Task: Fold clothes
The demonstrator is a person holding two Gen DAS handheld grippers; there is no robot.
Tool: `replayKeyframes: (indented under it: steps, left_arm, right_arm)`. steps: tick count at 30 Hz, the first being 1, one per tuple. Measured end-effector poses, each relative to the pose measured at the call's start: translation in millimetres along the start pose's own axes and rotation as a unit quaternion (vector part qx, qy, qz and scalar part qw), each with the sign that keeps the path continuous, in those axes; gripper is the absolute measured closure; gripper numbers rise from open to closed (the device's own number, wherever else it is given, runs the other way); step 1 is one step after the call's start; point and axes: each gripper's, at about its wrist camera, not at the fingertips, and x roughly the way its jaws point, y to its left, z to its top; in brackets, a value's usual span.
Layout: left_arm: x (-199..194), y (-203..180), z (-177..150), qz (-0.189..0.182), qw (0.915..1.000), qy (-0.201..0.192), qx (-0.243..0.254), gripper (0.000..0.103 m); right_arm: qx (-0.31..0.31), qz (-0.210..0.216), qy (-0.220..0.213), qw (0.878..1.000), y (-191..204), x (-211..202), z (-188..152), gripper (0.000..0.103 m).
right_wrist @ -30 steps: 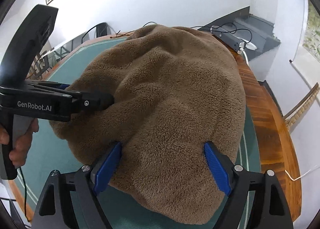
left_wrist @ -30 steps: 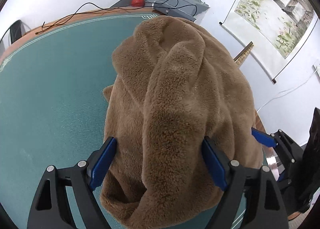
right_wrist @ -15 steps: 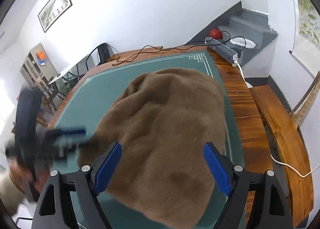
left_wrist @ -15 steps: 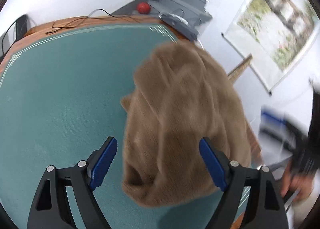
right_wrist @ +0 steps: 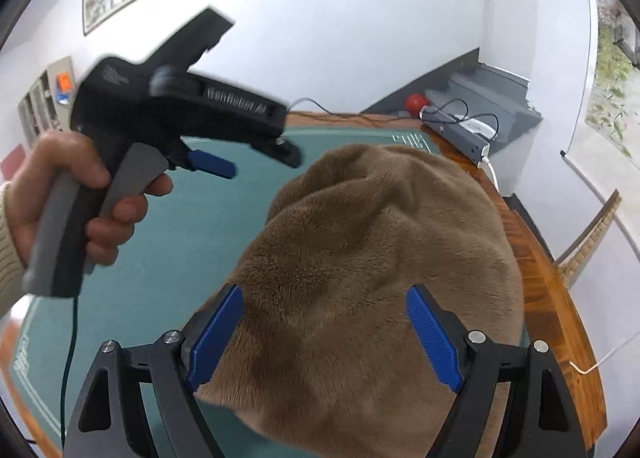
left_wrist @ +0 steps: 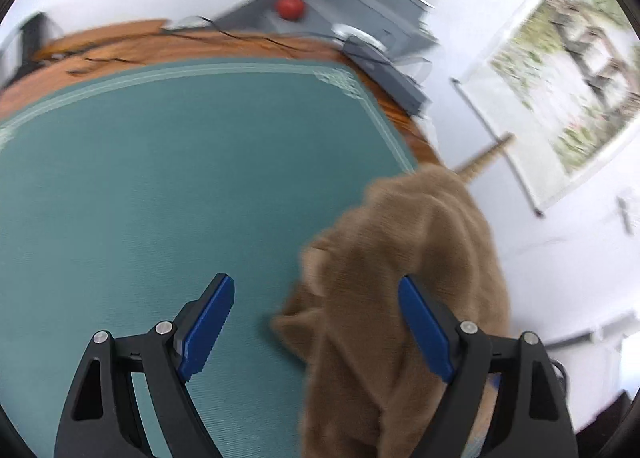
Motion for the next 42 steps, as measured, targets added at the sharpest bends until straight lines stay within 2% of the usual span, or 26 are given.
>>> replayKeyframes:
  steps: [4,10,13,18,21,24,26,28,32,36,39,42]
  left_arm:
    - [24,10,2,0.008,0.9999,0.013,0.005,0.016]
    - [60,26,6,0.027,0.9991,0.032,0.009,0.015]
    - [68,34,5,0.033,0.9989,0.034,0.005,0.013]
    - [66,46,0,0.044,0.9986,0.027,-0.008,0.012]
    - [58,49,-5,0.062,0.9977,0.024,-0.007,0.012]
    - [39,51,-8,0.051,0.9983,0.020,-0.020,0.012]
    - [23,48,-10,0.040,0.9989,0.008,-0.024,0.012]
    - [5,42,-14,0.032,0.9992,-0.002,-0.023,0.012]
    - [-28,28,-27,0.027,0.9994,-0.017,-0.011,0.012]
    - [-51,23,-42,0.028,0.9991,-0.025,-0.018,0.012]
    - [-64,22,-53,0.032,0.9988,-0.026,-0.027,0.012]
    - [-74,21,-68,0.040,0.9985,-0.023,-0.029,0.012]
  right_arm:
    - [0.007,0.008,0.039,0.999,14,24,-14,0.017]
    - [-0.075,-0.046,0.036,0.995,55,31,-47,0.013]
    - [-0.076,-0.052,0.035,0.995,59,34,-49,0.012]
    - [-0.093,-0.057,0.037,0.993,63,38,-50,0.005]
    - [-0.104,-0.050,0.045,0.992,60,37,-47,0.001]
    - [-0.096,-0.031,0.045,0.994,51,26,-39,0.001]
    - [-0.085,-0.025,0.029,0.996,43,13,-33,0.001]
    - [-0.071,-0.038,-0.006,0.997,35,-7,-28,0.001]
    - [-0.043,-0.094,-0.056,0.993,16,-24,-16,0.001]
    - [-0.027,-0.126,-0.037,0.991,3,2,-7,0.001]
    - [-0.058,-0.119,0.001,0.991,14,33,-14,0.001]
    - [-0.077,-0.105,0.014,0.991,27,47,-26,0.001]
